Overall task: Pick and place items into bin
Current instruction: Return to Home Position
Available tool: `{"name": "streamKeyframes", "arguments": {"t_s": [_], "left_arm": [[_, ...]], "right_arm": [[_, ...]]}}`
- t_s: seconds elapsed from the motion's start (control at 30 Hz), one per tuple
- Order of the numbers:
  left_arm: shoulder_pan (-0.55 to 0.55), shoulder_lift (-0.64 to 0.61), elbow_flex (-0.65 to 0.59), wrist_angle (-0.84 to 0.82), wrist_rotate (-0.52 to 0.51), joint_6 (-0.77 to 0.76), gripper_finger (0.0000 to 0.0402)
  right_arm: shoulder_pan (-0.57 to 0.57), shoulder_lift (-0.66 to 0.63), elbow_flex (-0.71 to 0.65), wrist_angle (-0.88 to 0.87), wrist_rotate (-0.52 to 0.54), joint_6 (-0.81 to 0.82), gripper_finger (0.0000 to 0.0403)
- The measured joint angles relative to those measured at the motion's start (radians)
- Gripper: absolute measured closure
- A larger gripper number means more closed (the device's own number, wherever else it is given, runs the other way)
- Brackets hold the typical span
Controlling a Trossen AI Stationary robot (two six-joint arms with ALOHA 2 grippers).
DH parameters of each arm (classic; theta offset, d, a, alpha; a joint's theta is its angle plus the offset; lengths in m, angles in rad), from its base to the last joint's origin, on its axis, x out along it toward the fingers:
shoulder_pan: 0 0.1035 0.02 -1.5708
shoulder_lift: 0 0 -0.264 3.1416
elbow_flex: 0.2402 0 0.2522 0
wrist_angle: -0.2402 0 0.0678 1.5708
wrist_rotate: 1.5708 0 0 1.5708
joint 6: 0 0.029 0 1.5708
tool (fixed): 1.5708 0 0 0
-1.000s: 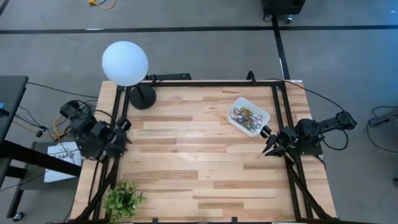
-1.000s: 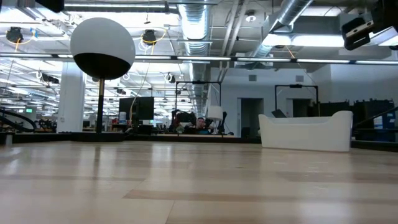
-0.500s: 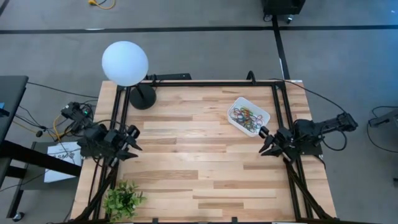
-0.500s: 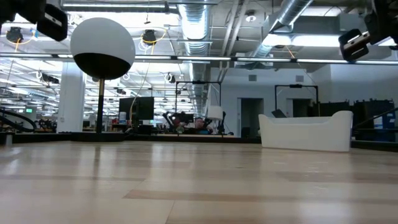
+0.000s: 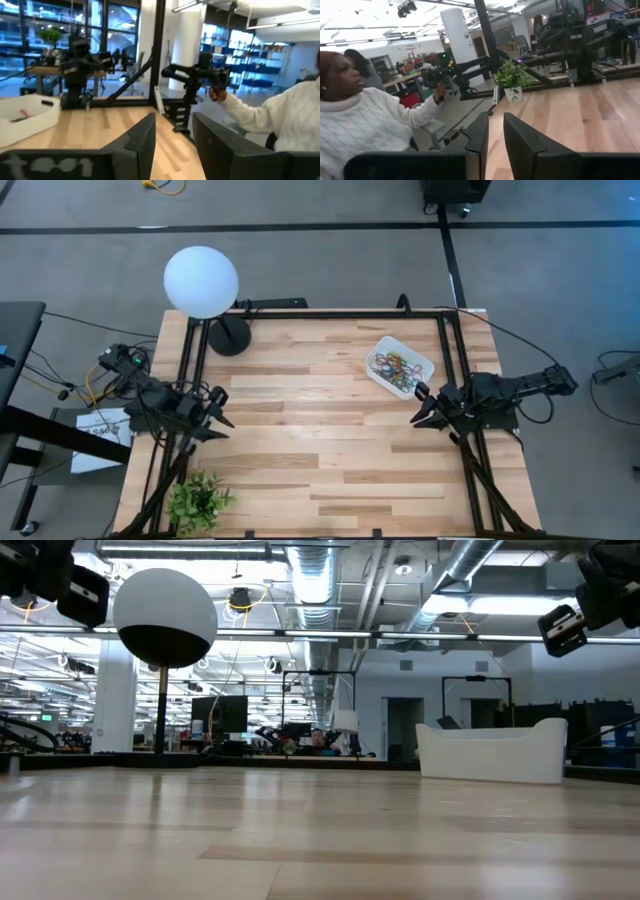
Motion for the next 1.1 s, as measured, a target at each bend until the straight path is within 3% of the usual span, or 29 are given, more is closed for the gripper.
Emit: {"name": "streamKeyframes", "arguments": {"t_s": [0.23, 0.37, 0.53, 0.83, 1.1], "left_arm": [[0.000, 0.000, -0.001, -0.030, -0.124, 0.046, 0.0283], [0.000, 0.002, -0.001, -0.099, -0.170, -0.024, 0.0283], [0.000, 0.022, 0.000, -0.101, -0.169, -0.066, 0.0283], [0.000, 0.022, 0.000, -0.103, -0.170, 0.165, 0.0283], [0.000, 0.022, 0.000, -0.104, -0.170, 0.158, 0.0283]], "right_arm": [[0.000, 0.000, 0.000, -0.022, 0.000, 0.000, 0.0349], [0.000, 0.001, 0.000, -0.046, 0.000, 0.000, 0.0349], [0.000, 0.001, 0.000, -0.074, 0.000, 0.000, 0.0349], [0.000, 0.001, 0.000, -0.095, 0.000, 0.000, 0.0349], [0.000, 0.001, 0.000, -0.096, 0.000, 0.000, 0.0349]]}}
